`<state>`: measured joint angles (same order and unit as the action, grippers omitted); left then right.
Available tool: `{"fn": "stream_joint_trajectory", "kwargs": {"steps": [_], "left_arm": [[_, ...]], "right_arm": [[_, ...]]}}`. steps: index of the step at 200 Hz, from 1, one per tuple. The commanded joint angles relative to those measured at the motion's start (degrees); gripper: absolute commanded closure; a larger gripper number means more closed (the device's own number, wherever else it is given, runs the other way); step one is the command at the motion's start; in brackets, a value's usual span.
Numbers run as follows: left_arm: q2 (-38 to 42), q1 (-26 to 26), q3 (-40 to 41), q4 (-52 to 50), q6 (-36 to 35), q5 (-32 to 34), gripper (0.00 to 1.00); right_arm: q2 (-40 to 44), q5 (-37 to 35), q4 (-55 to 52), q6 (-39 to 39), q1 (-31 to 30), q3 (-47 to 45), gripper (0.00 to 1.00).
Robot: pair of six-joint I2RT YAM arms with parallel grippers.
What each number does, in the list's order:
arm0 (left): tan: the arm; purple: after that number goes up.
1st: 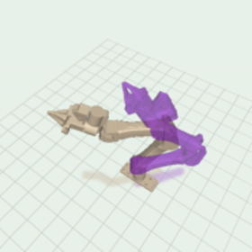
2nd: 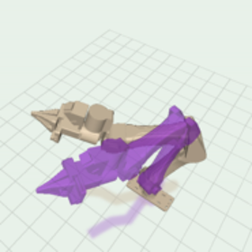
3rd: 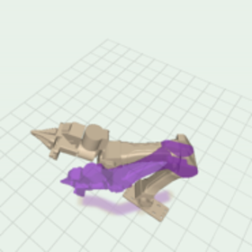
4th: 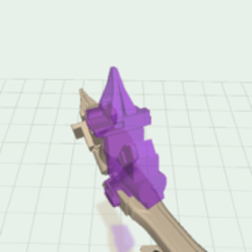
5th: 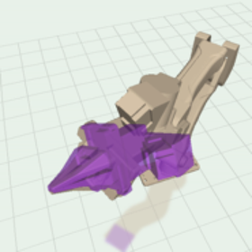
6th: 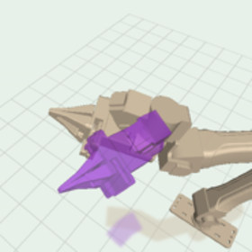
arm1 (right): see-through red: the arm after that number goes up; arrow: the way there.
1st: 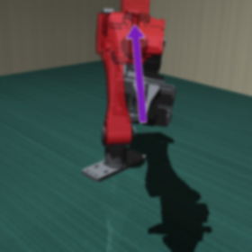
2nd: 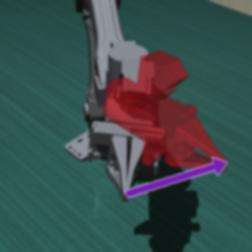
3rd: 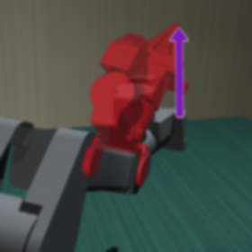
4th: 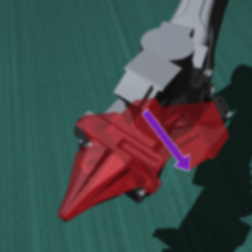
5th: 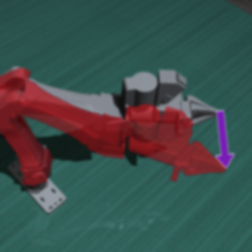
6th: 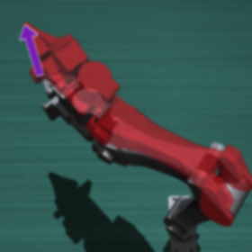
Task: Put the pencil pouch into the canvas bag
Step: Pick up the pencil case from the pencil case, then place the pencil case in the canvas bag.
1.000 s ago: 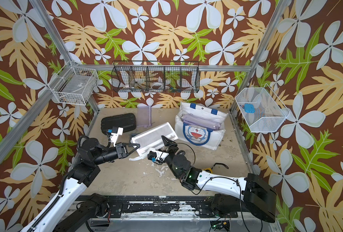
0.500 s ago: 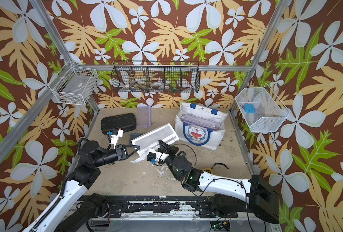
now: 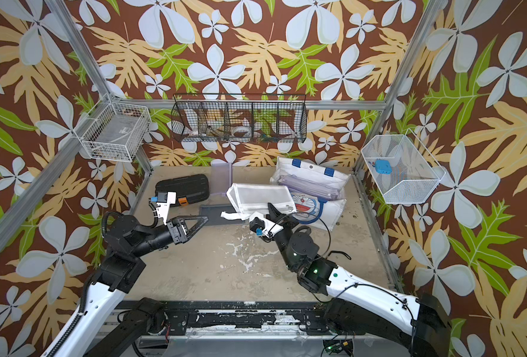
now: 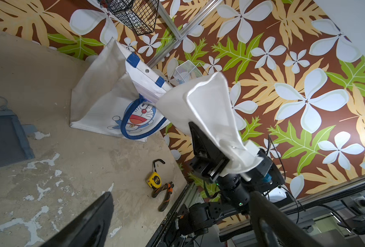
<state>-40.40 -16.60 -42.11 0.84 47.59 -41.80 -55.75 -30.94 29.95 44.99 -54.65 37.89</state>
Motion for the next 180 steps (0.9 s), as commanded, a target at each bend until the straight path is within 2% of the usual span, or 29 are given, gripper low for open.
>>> {"fn": "stream_joint_trajectory", "kwargs": {"steps": [1,29,53,74,103,126,159,180], "left_arm": [[0.46,0.16,0.66,-2.0,-3.41,1.94,0.0],[0.94,0.16,1.56,-4.95,-7.04,4.63,0.0],[1.64,0.16,3.05,-5.59,-9.37,6.19,0.01],[0.98,0.13,3.91,-4.95,-10.42,6.23,0.01],[-0.47,0.16,4.27,-3.88,-11.4,4.99,0.0],[-0.93,0.16,4.18,-3.92,-13.01,5.02,0.0],[-1.79,0.15,4.05,-4.08,-14.87,5.12,0.0],[-2.16,0.12,3.96,-3.79,-16.12,5.62,0.0]], "right_arm": [[-0.16,0.5,-6.47,-3.38,0.96,4.3,0.96],[-1.7,-0.21,-15.33,-3.12,4.58,12.62,0.97],[-4.81,8.45,-29.69,-7.92,13.94,24.16,0.97],[-9.85,13.29,-39.2,-8.42,21.38,33.53,0.97],[-17.92,15.79,-49.04,-6.34,27.96,43.57,0.99],[-21.27,21.2,-52.56,-4.82,31.98,45.2,0.99],[-25.56,24.02,-56.67,-4.28,38.43,47.51,1.0],[-26.25,28.03,-55.2,-5.83,42.85,45.54,1.0]]}}
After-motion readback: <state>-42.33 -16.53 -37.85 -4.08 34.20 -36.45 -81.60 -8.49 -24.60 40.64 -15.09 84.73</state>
